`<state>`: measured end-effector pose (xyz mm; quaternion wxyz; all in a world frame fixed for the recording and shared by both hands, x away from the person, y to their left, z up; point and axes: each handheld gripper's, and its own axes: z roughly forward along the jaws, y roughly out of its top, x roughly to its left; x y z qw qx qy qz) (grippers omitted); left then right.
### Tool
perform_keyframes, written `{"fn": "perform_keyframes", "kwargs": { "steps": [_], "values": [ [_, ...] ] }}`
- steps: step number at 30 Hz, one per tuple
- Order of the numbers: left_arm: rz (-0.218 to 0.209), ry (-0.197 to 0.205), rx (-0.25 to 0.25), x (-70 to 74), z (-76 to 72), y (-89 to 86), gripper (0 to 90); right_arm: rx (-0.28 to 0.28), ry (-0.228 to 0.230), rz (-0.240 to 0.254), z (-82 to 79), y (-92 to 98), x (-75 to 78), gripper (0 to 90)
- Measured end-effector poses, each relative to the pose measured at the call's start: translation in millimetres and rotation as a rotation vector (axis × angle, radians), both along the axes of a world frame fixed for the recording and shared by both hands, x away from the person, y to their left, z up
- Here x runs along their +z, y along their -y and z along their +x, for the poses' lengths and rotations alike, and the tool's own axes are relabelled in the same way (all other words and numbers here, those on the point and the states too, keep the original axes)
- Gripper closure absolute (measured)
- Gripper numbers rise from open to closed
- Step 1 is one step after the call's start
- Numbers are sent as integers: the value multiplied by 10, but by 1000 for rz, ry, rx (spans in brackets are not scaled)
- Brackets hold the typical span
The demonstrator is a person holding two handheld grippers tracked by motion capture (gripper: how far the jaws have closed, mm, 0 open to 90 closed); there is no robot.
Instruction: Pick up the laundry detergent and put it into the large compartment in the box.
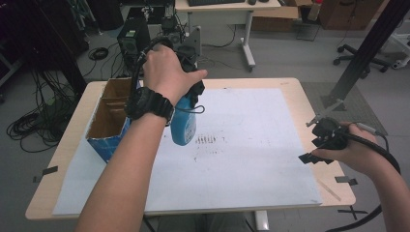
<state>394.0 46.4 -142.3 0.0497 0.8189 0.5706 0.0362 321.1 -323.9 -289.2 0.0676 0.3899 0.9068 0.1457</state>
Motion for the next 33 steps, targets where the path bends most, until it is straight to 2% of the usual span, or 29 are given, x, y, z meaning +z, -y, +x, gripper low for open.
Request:
{"fn": "perform_keyframes", "kwargs": {
  "steps": [24,33],
  "values": [
    [-21,32,62,312,69,-205,374,9,-4,-6,67,-15,21,217],
    [-37,21,86,365,97,-307,374,6,-6,-4,81,3,23,217]
  ]
}}
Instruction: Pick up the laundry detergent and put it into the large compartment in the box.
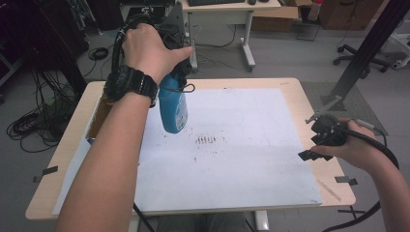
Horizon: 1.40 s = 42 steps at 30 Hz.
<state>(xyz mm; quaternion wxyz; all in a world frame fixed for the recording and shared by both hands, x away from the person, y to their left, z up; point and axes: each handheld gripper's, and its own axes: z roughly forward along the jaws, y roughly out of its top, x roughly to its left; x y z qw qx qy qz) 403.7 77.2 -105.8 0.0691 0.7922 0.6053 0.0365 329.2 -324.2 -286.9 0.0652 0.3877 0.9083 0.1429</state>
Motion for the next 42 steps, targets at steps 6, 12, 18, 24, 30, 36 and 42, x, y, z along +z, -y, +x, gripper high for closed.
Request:
{"fn": "perform_keyframes", "kwargs": {
  "steps": [6,12,18,24,30,36,42],
  "values": [
    [4,4,16,29,12,-78,375,-4,-4,0,13,14,-18,217],
    [6,12,37,56,18,-183,375,-1,0,11,-1,-2,-22,217],
    [1,6,61,72,42,-307,374,2,-8,6,30,-12,-50,217],
    [2,15,82,96,53,-421,375,-1,-15,3,44,-13,-81,217],
    [7,8,102,100,62,-550,374,-6,-20,3,60,-7,-101,217],
    [23,4,119,108,67,-651,375,-6,-24,6,74,-18,-117,217],
    [29,10,145,138,65,-784,375,-7,-30,6,82,-17,-143,216]
  ]
}}
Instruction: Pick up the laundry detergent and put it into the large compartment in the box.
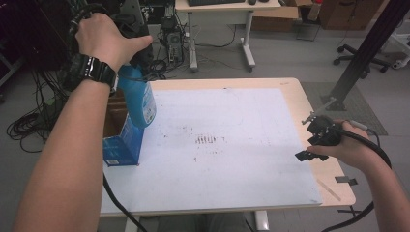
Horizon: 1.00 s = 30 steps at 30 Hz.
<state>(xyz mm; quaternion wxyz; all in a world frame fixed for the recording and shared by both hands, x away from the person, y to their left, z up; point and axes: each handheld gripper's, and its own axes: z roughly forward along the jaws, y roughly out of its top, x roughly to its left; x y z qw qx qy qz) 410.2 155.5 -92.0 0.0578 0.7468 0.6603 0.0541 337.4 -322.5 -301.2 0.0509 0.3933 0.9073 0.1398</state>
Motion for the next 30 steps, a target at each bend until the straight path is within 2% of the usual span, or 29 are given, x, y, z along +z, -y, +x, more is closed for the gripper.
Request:
{"fn": "perform_keyframes", "kwargs": {
  "steps": [9,14,30],
  "values": [
    [6,0,28,0,4,-158,375,-5,-1,1,9,13,-11,216],
    [-3,-3,42,-13,9,-236,375,-6,-2,2,18,11,-17,216],
    [18,0,83,-25,44,-442,375,-12,-9,3,35,29,-44,216]
  ]
}}
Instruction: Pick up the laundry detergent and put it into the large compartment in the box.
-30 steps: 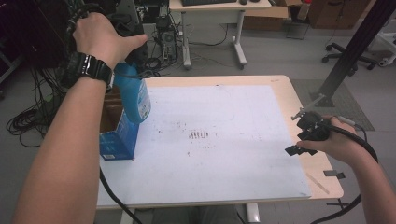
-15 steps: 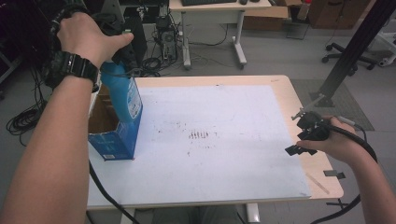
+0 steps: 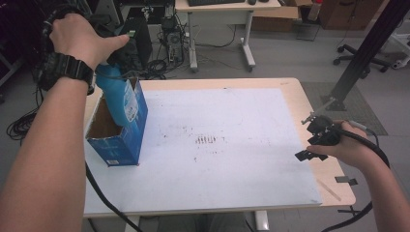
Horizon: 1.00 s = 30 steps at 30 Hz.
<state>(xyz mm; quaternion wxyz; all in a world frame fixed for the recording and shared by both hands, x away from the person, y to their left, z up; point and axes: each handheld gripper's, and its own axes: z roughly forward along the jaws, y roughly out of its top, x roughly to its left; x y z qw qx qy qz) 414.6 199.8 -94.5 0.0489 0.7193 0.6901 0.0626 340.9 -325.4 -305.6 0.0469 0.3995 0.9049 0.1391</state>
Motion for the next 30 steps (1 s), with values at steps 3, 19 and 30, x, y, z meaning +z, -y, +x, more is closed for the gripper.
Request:
{"fn": "perform_keyframes", "kwargs": {
  "steps": [3,19,30],
  "values": [
    [4,1,10,11,-5,-54,375,-5,0,0,-1,18,4,216],
    [20,13,57,3,-10,-278,375,-13,-2,-1,-5,61,4,216],
    [37,17,68,-17,-3,-354,375,-16,0,5,-12,85,12,216]
  ]
}}
